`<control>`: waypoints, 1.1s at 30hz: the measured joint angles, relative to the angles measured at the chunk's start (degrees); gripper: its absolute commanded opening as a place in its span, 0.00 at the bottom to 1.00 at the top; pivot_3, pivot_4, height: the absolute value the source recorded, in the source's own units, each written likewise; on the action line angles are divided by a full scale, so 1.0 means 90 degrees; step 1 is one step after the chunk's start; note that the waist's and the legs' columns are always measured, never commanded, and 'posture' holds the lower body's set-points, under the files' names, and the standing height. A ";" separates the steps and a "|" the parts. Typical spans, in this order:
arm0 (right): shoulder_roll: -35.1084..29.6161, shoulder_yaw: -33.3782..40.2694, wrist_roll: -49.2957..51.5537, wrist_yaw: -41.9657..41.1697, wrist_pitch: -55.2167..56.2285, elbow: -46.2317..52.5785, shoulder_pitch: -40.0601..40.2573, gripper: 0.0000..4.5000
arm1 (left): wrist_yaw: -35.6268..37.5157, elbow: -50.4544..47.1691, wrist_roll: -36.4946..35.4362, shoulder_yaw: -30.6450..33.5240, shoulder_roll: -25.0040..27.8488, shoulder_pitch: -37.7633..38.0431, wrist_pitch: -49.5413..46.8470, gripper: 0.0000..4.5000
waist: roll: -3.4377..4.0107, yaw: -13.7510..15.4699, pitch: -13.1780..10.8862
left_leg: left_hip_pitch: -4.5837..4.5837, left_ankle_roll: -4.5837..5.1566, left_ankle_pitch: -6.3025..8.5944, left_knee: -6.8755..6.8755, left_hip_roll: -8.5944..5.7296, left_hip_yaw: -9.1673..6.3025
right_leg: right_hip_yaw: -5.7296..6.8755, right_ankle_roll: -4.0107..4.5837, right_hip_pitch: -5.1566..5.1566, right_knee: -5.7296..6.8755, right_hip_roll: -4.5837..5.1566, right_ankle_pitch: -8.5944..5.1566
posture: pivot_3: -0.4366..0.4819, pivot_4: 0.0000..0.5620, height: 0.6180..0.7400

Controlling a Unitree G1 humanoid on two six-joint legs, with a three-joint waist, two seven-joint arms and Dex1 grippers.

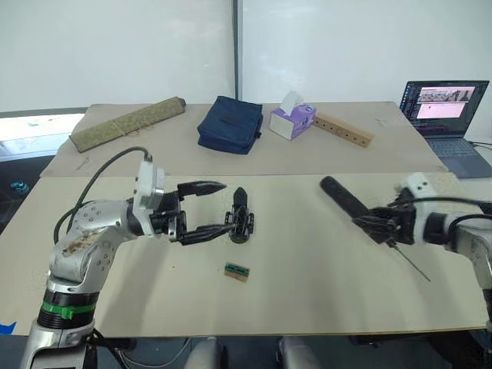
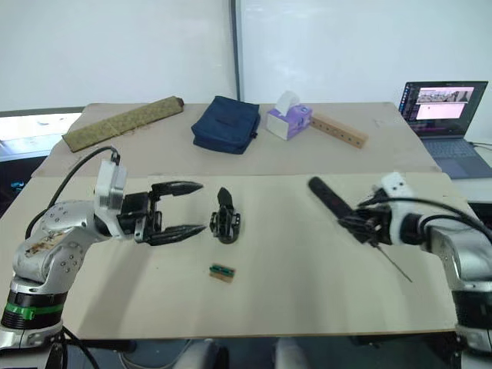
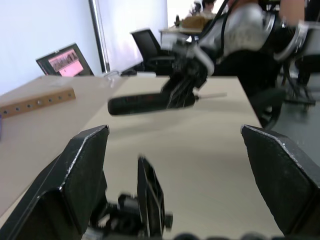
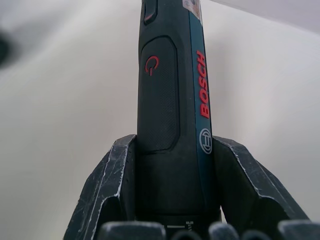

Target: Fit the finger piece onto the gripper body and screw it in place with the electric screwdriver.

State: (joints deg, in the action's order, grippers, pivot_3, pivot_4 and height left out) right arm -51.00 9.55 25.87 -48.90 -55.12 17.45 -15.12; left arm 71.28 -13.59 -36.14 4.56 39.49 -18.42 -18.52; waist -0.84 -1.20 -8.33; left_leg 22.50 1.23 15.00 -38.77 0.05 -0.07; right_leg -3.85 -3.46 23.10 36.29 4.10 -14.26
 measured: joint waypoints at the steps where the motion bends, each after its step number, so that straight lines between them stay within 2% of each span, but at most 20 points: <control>1: 0.0008 -0.0148 -0.0008 0.0135 -0.0094 0.0407 0.0242 0.41 | 0.0128 0.0043 0.0044 -0.0028 0.0084 0.0117 0.0097 1.00 | -0.0002 0.0024 -0.0001 | 0.0002 0.0000 0.0000 -0.0002 0.0000 0.0001 | 0.0001 0.0000 0.0000 -0.0003 0.0002 0.0000 | 0.48 0.27 1.00; 5: 0.0391 -0.0856 -0.0133 0.0607 -0.0157 0.0946 0.0842 0.41 | 0.0473 0.0063 0.0181 -0.0050 0.0198 0.0446 0.0426 1.00 | -0.0004 0.0091 -0.0003 | 0.0034 0.0003 -0.0002 -0.0027 -0.0022 0.0011 | 0.0002 -0.0014 0.0005 -0.0020 0.0037 0.0007 | 0.48 0.27 1.00; 11: 0.0274 -0.1114 -0.0556 0.0637 0.0554 0.0728 0.0877 0.41 | 0.0609 0.0060 0.0248 -0.0058 0.0195 0.0772 0.0672 1.00 | -0.0017 0.0065 -0.0010 | 0.0036 0.0009 -0.0002 -0.0028 -0.0016 0.0013 | 0.0001 -0.0023 0.0008 -0.0029 0.0029 0.0016 | 0.48 0.27 1.00; 13: 0.0253 -0.1224 -0.0579 0.0579 0.0681 0.0642 0.0791 0.64 | 0.0618 0.0061 0.0248 -0.0061 0.0195 0.0772 0.0672 1.00 | -0.0018 0.0055 -0.0010 | 0.0032 0.0009 -0.0003 -0.0028 -0.0012 0.0009 | 0.0005 -0.0019 0.0008 -0.0023 0.0022 0.0016 | 0.48 0.27 1.00; 17: 0.0227 -0.1237 -0.0535 0.0488 0.0620 0.0423 0.0539 0.95 | 0.0547 0.0060 0.0252 -0.0066 0.0189 0.0761 0.0670 1.00 | -0.0017 0.0034 -0.0010 | 0.0030 0.0009 -0.0003 -0.0028 -0.0013 0.0011 | 0.0003 -0.0018 0.0007 -0.0021 0.0024 0.0016 | 0.48 0.27 1.00; 18: 0.0193 -0.1228 -0.0481 0.0434 0.0553 0.0425 0.0410 0.99 | 0.0519 0.0060 0.0253 -0.0066 0.0189 0.0754 0.0670 1.00 | -0.0017 0.0029 -0.0010 | 0.0030 0.0009 -0.0002 -0.0028 -0.0012 0.0011 | 0.0003 -0.0019 0.0007 -0.0021 0.0024 0.0016 | 0.48 0.27 1.00; 20: 0.0026 -0.1218 -0.0226 0.0292 0.0134 0.0512 0.0078 0.99 | 0.0503 0.0061 0.0258 -0.0071 0.0189 0.0757 0.0674 1.00 | -0.0016 0.0028 -0.0010 | 0.0031 0.0009 -0.0003 -0.0026 -0.0013 0.0010 | 0.0004 -0.0018 0.0009 -0.0021 0.0025 0.0016 | 0.48 0.27 1.00; 25: -0.0942 -0.1328 0.0436 -0.0219 -0.1307 0.1058 -0.0876 0.99 | 0.0519 0.0069 0.0308 -0.0092 0.0191 0.0764 0.0687 1.00 | -0.0015 0.0054 -0.0015 | 0.0034 0.0009 -0.0002 -0.0025 -0.0011 0.0003 | 0.0012 -0.0017 0.0011 -0.0024 0.0030 0.0015 | 0.48 0.27 1.00; 30: -0.1670 -0.2686 0.0754 -0.0550 -0.2716 0.1291 -0.2386 0.99 | 0.0592 0.0114 0.0371 -0.0179 0.0189 0.0573 0.0715 1.00 | -0.0015 0.0047 -0.0016 | 0.0035 0.0009 -0.0002 -0.0024 -0.0010 0.0005 | 0.0016 -0.0009 0.0018 -0.0025 0.0035 0.0014 | 0.48 0.27 1.00; 33: -0.1705 -0.3380 0.0697 -0.0557 -0.2896 0.1299 -0.2717 0.99 | 0.0615 0.0121 0.0385 -0.0225 0.0176 0.0557 0.0780 1.00 | -0.0016 0.0047 -0.0016 | 0.0040 0.0009 -0.0002 -0.0023 -0.0010 0.0005 | 0.0020 -0.0007 0.0021 -0.0027 0.0036 0.0013 | 0.48 0.27 1.00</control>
State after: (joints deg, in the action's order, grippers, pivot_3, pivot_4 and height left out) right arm -66.34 -20.87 32.14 -53.91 -81.19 29.14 -39.58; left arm 76.82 -12.50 -32.68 2.53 41.08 -13.40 -11.50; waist -0.99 -0.77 -8.48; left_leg 22.86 1.31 14.98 -38.98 -0.04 -0.03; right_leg -3.67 -3.53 23.29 36.05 4.43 -14.14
